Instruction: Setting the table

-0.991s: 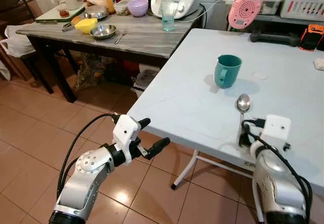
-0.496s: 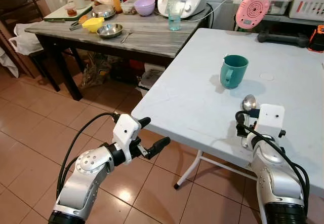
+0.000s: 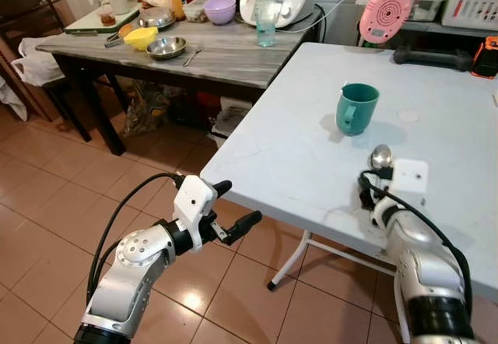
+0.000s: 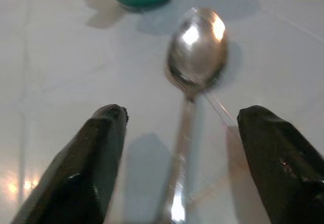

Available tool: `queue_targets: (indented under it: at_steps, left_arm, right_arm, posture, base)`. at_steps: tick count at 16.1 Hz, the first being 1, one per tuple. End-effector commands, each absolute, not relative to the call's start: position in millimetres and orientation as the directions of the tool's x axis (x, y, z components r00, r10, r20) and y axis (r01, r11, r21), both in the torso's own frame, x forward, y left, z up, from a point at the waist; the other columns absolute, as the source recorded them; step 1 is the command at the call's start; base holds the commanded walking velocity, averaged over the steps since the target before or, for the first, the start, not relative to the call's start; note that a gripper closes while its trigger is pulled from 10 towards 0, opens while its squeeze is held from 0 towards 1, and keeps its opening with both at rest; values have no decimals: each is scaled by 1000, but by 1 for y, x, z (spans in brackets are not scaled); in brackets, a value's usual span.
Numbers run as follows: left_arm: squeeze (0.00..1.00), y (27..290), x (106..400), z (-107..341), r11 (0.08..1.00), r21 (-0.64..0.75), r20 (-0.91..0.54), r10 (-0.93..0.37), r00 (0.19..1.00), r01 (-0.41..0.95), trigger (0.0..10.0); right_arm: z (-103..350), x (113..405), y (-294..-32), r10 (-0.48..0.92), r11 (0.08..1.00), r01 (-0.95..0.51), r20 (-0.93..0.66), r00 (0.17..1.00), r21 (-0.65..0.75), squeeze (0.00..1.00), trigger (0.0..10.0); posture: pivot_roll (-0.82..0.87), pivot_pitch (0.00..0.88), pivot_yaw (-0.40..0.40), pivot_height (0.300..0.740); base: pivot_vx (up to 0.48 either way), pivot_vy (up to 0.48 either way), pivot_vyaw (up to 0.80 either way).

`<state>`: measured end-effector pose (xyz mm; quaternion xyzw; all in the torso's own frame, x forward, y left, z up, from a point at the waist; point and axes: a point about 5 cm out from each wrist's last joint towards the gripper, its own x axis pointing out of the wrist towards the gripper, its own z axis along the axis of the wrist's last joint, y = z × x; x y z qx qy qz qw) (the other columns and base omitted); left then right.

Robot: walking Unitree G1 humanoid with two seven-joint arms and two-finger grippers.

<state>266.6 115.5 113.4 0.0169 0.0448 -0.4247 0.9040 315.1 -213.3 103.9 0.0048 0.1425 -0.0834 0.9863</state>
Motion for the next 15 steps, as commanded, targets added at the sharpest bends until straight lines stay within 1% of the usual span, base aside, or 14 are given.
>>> queue_targets:
  at_steps: [1, 3, 7, 12, 15]
  left_arm:
    - [0, 117, 265, 117, 625, 1, -97, -777, 622, 781, 10000]
    - [0, 117, 262, 119, 586, -11, -98, -807, 582, 811, 10000]
    - [0, 118, 260, 120, 551, -9, -112, -830, 547, 835, 10000]
    - [0, 115, 259, 120, 529, -9, -117, -843, 524, 849, 10000]
    - [0, 114, 259, 119, 528, -10, -118, -844, 523, 849, 10000]
  right_arm:
    - [107, 320, -208, -132, 991, 135, -276, 952, -8, 0, 0]
    - [104, 324, -208, -120, 992, 122, -301, 946, -10, 0, 0]
    - [97, 321, -211, -146, 988, 153, -354, 924, -8, 0, 0]
    - [86, 311, -219, -204, 975, 222, -432, 879, -9, 0, 0]
    - [88, 310, -223, -228, 970, 244, -435, 871, -19, 0, 0]
  posture:
    - [-80, 26, 107, 740]
    - [-75, 26, 106, 740]
    - [-74, 28, 106, 740]
    - [-85, 27, 109, 740]
    - [-84, 28, 106, 740]
  base:
    - [0, 0, 0]
    - [0, 0, 0]
    - [0, 0, 0]
    - [0, 0, 0]
    - [0, 0, 0]
